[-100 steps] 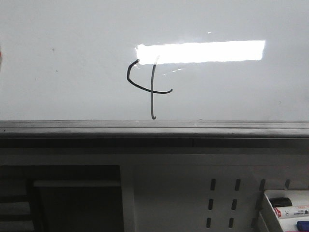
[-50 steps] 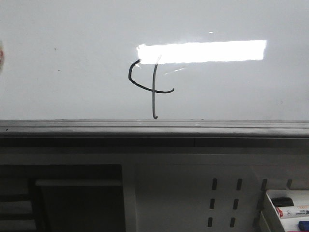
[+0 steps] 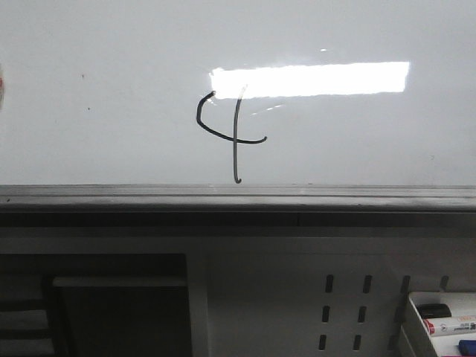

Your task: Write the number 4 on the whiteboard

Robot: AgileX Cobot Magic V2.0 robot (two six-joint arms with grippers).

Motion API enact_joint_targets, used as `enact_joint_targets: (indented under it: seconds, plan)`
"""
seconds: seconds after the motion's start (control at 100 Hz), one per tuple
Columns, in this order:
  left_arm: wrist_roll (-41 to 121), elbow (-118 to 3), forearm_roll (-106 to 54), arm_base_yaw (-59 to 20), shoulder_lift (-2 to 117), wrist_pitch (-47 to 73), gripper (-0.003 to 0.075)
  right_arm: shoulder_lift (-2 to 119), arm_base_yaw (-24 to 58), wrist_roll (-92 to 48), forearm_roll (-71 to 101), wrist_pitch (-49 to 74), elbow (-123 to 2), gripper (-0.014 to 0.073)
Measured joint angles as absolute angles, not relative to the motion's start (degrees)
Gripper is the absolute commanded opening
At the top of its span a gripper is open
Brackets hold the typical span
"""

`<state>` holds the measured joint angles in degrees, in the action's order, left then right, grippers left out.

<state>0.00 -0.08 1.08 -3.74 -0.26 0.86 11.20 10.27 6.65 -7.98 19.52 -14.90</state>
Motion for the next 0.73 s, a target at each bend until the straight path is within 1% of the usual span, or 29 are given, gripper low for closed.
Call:
enact_joint_targets:
  seconds: [0.13,0.26,0.36,0.73]
  plan:
    - [0.00,-0.08,1.08,-3.74,-0.26,0.86,-0.0020,4.06,3.17,6.65,-7.32,10.39,-6.14,-0.0071]
    - [0.00,-0.08,1.08,-3.74,-0.26,0.86,-0.0020,-0.18,1.22,6.74,-7.12,4.62,0.24,-0.0071]
    - [0.00,-0.08,1.08,-3.74,-0.26,0.86,-0.0020,-0.47,1.09,6.74,-7.12,2.90,0.42,-0.0071]
    - [0.00,-0.08,1.08,-3.74,-0.26,0.86,-0.0020,-0.47,0.96,6.74,-7.09,3.21,0.42,-0.0071]
